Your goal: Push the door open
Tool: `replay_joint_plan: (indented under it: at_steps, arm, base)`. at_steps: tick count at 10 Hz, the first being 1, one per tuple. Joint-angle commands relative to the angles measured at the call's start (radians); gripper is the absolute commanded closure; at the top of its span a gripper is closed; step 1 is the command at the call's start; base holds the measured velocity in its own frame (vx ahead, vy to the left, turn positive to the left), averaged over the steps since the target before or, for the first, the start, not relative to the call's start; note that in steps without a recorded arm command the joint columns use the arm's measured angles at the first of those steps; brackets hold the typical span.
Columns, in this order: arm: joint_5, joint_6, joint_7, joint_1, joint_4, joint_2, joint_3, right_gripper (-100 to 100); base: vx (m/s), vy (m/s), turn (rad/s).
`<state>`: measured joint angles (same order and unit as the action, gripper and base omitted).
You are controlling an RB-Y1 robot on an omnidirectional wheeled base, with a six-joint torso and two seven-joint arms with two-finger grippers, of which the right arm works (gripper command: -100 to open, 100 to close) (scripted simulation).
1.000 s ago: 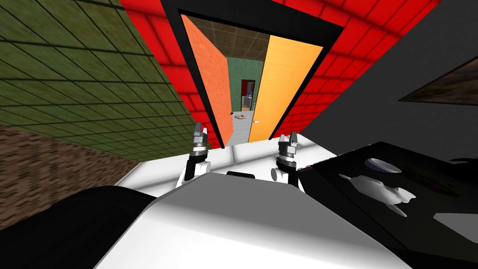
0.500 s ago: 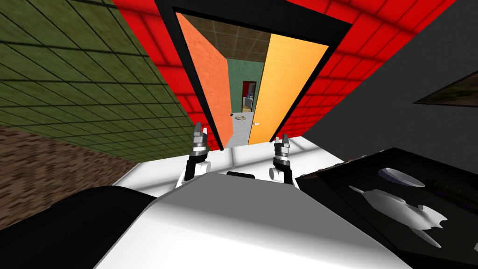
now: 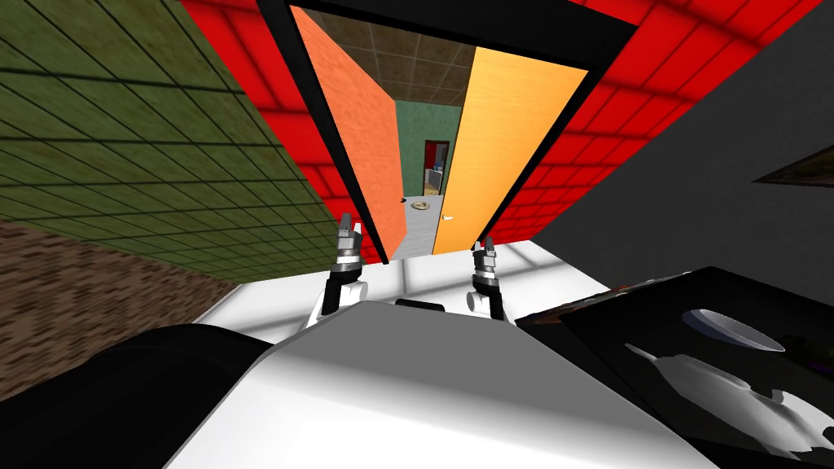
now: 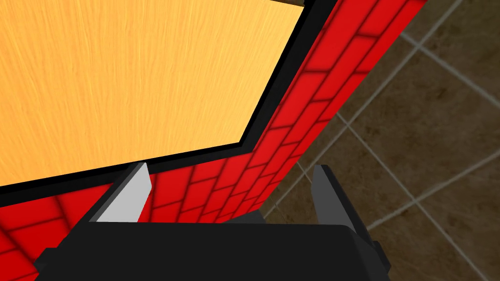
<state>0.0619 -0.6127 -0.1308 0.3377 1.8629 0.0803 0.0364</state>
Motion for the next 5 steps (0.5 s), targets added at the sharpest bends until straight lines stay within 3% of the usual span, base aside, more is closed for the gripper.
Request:
replay_joint_plan:
  at_steps: [1,5]
  arm:
    - [-0.003,-0.006,0.002,-0.015,-0.041,0.001,0.003,-100]
    - [-0.009,-0.018,0.010,-0.049,-0.131,0.007,0.007,-100]
  base:
    - [0.102,-0.060,0.032]
    - [0.094,-0.053,0.033]
